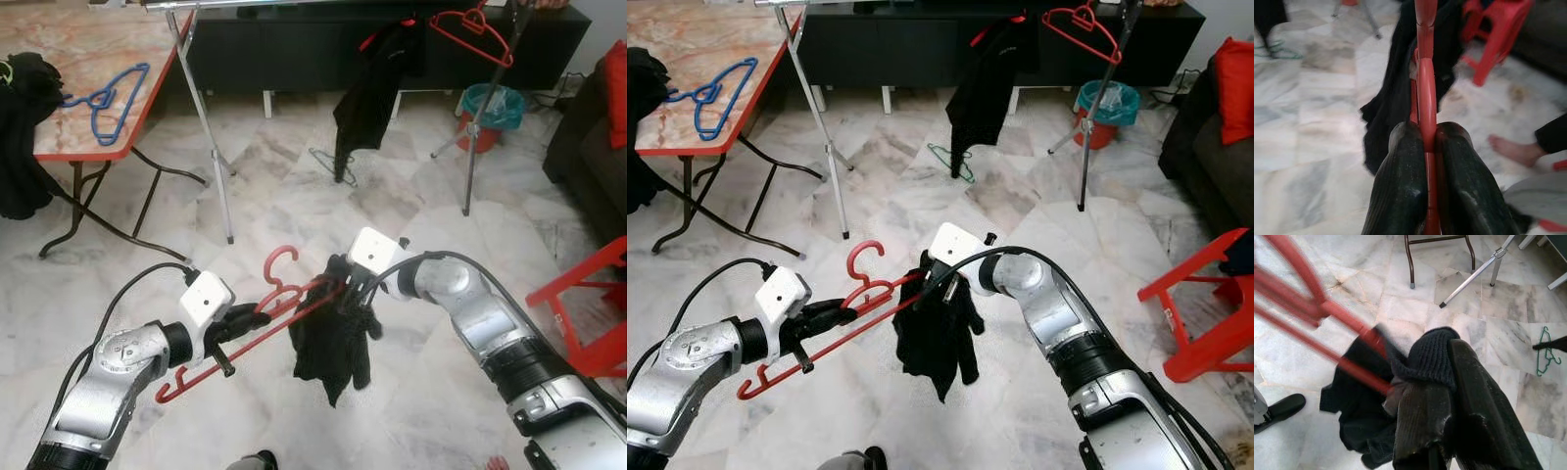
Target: Hang hanger
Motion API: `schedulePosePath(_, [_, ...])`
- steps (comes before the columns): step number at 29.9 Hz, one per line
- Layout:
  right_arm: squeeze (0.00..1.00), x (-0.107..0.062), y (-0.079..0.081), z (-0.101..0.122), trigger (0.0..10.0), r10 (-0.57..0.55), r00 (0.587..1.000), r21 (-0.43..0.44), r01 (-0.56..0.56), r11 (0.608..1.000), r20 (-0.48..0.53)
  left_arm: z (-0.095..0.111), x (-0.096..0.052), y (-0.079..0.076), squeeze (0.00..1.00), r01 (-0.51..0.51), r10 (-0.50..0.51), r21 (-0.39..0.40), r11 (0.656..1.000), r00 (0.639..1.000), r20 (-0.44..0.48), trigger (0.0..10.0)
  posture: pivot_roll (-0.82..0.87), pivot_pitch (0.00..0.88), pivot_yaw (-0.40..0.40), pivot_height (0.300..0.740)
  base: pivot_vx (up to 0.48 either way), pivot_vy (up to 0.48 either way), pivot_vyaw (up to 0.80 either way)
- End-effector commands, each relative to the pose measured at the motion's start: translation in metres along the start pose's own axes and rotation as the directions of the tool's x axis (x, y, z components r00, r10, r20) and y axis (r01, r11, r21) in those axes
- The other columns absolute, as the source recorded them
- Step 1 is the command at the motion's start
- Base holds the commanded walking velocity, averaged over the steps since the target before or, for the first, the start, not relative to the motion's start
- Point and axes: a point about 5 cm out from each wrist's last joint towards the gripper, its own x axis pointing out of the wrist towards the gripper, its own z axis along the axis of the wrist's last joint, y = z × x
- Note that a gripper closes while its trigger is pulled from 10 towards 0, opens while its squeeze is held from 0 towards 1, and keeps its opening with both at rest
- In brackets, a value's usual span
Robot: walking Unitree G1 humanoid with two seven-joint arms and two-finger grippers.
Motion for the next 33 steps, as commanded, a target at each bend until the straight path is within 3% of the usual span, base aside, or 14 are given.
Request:
schedulePosePath(1, [0.00, -0.001, -0.002, 0.006, 10.0, 0.001, 1.000, -0.007, -0.001, 1.000, 0.021, 0.009, -0.003, -0.005, 0.00, 0.047, -0.046, -0.010, 0.999, 0.997, 0.056, 10.0, 0.04, 0.133, -0.003, 0.740, 0.000, 0.000, 0.00])
schedulePosePath(22, [0.00, 0.001, 0.008, 0.012, 10.0, 0.086, 0.995, -0.050, -0.083, 0.995, 0.051, 0.008, -0.002, -0.028, 0.00, 0.235, -0.234, -0.030, 0.971, 0.971, 0.048, 10.0, 0.03, 0.130, -0.002, 0.740, 0.000, 0.000, 0.00])
schedulePosePath(26, [0.00, 0.002, 0.015, 0.015, 10.0, 0.128, 0.990, -0.062, -0.123, 0.990, 0.066, 0.006, 0.001, -0.022, 0.00, 0.167, -0.167, -0.011, 0.986, 0.985, 0.032, 10.0, 0.04, 0.133, -0.004, 0.740, 0.000, 0.000, 0.00])
schedulePosePath(29, [0.00, 0.002, 0.017, 0.015, 10.0, 0.137, 0.988, -0.065, -0.133, 0.989, 0.070, -0.001, 0.010, -0.002, 0.00, -0.028, 0.028, 0.030, 0.999, 0.999, -0.021, 10.0, 0.04, 0.134, -0.003, 0.740, 0.000, 0.000, 0.00])
schedulePosePath(33, [0.00, 0.001, 0.018, 0.016, 10.0, 0.148, 0.986, -0.070, -0.143, 0.987, 0.071, -0.004, 0.012, 0.007, 0.00, -0.111, 0.114, 0.053, 0.992, 0.992, -0.058, 10.0, 0.04, 0.133, -0.004, 0.740, 0.000, 0.000, 0.00])
